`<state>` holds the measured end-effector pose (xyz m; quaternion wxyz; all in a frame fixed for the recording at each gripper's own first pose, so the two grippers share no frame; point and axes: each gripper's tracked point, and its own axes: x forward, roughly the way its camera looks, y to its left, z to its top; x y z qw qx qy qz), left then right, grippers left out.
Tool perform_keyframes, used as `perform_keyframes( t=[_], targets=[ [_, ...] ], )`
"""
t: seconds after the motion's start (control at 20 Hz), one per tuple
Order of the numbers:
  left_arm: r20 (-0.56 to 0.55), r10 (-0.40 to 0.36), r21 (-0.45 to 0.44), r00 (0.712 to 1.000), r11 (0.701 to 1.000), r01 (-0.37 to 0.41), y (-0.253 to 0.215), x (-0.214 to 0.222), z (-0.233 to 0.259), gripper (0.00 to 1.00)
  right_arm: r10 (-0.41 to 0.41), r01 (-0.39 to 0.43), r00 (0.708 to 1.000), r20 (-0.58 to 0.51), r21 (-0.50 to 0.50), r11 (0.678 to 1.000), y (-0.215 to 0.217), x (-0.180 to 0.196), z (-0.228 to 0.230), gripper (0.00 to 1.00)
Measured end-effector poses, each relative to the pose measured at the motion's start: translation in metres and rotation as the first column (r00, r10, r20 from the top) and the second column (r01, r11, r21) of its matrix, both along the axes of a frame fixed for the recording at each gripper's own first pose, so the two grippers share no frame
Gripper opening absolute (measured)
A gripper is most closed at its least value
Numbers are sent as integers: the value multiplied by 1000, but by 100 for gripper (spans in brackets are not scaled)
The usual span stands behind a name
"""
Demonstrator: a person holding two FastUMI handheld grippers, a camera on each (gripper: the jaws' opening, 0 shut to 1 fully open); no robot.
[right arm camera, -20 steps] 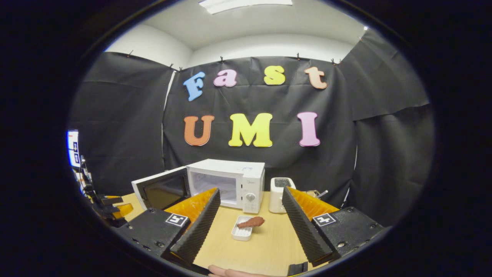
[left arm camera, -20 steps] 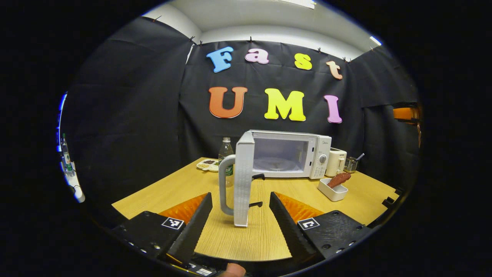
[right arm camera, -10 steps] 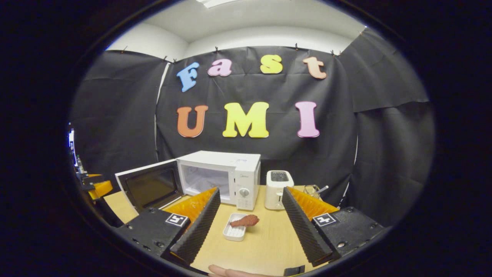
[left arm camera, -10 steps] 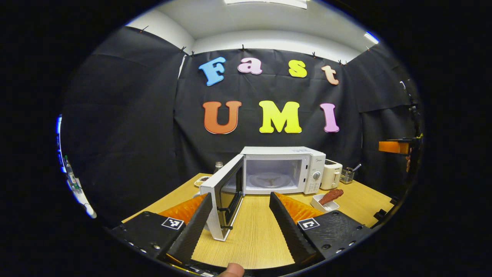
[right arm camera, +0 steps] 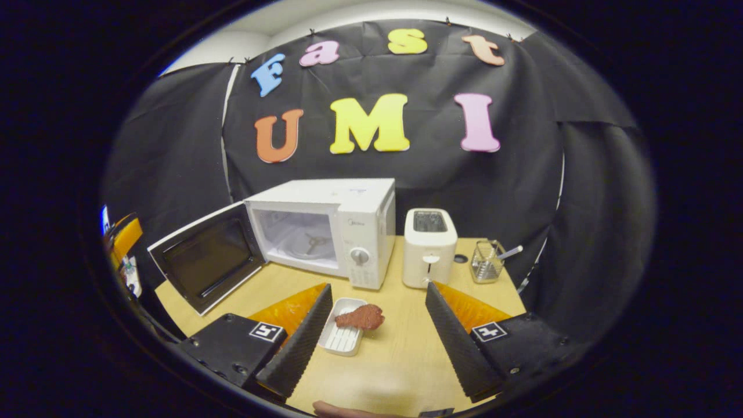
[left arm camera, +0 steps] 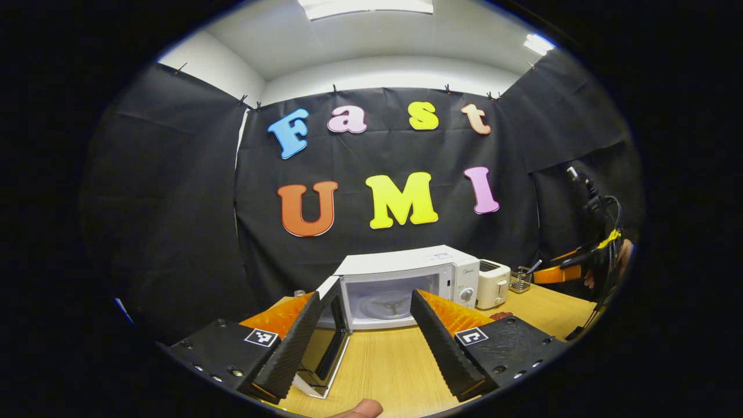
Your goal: Open the microwave oven with the left hand, put the food in, and close the microwave oven.
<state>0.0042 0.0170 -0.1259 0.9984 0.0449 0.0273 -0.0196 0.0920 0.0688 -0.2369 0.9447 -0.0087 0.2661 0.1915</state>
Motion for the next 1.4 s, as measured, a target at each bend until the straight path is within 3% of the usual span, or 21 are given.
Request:
perform_keyframes(
  t=[0.15, 0.2, 0.25, 0.3, 0.35, 0.4, 0.45, 0.55, 0.6, 0.65, 0.7, 0.85, 0.9, 0.95, 1.2, 1.25, 1.3, 1.4],
  targets=[
    [-30, 12, -22, 999, 1000, -13, -3, 19, -3, 95, 42, -27, 978, -206, 73, 997, 4, 22, -48, 100],
    [-33, 24, -26, 999, 999, -25, -2, 25, -4, 95, 59, -31, 959, -277, 103, 994, 6, 26, -67, 87],
    [-42, 41, -29, 998, 999, -42, 2, 29, -7, 95, 72, -27, 936, -345, 136, 990, 6, 31, -83, 98],
    [-55, 55, -32, 997, 998, -57, 4, 32, -12, 95, 87, -19, 910, -405, 170, 985, 9, 35, -99, 97],
    [-69, 61, -33, 996, 997, -63, 6, 34, -17, 95, 106, -11, 885, -453, 207, 978, 12, 38, -112, 97],
    [-82, 67, -30, 994, 997, -70, 8, 35, -21, 95, 122, 1, 862, -493, 242, 970, 14, 41, -123, 84],
    [-97, 75, -31, 992, 996, -78, 9, 35, -25, 95, 139, 12, 843, -520, 277, 961, 18, 44, -132, 94],
    [-125, 96, -39, 988, 994, -102, 19, 37, -34, 95, 179, 41, 817, -549, 365, 930, 29, 50, -141, 89],
    [-136, 105, -46, 985, 993, -112, 23, 38, -38, 95, 188, 62, 805, -562, 395, 917, 32, 51, -144, 65],
    [-143, 111, -50, 983, 992, -120, 26, 37, -41, 95, 218, 84, 788, -576, 452, 888, 33, 48, -135, 51],
    [-151, 115, -52, 982, 991, -124, 29, 36, -43, 95, 223, 81, 784, -579, 451, 889, 37, 49, -137, 15],
    [-147, 128, -35, 981, 990, -134, 36, 35, -45, 95, 217, 44, 807, -549, 423, 905, 34, 48, -132, 12],
    [-143, 131, -30, 981, 990, -136, 38, 33, -44, 95, 211, 36, 815, -540, 410, 911, 33, 46, -129, 2],
    [-139, 131, -28, 982, 990, -136, 38, 32, -45, 95, 202, 30, 825, -527, 398, 917, 32, 46, -125, 12],
    [-81, 98, -54, 992, 993, -102, 39, 24, -35, 95, 165, -52, 900, -403, 278, 959, 36, 35, -93, 12],
    [-70, 96, -61, 993, 993, -100, 40, 23, -34, 100, 156, -67, 916, -370, 242, 968, 38, 32, -86, 12],
    [-66, 93, -69, 993, 993, -98, 42, 20, -34, 95, 149, -83, 929, -338, 201, 976, 39, 27, -80, 12],
    [-68, 79, -93, 995, 992, -85, 43, 16, -36, 95, 146, -112, 948, -284, 130, 985, 48, 15, -65, 12]
  ],
)
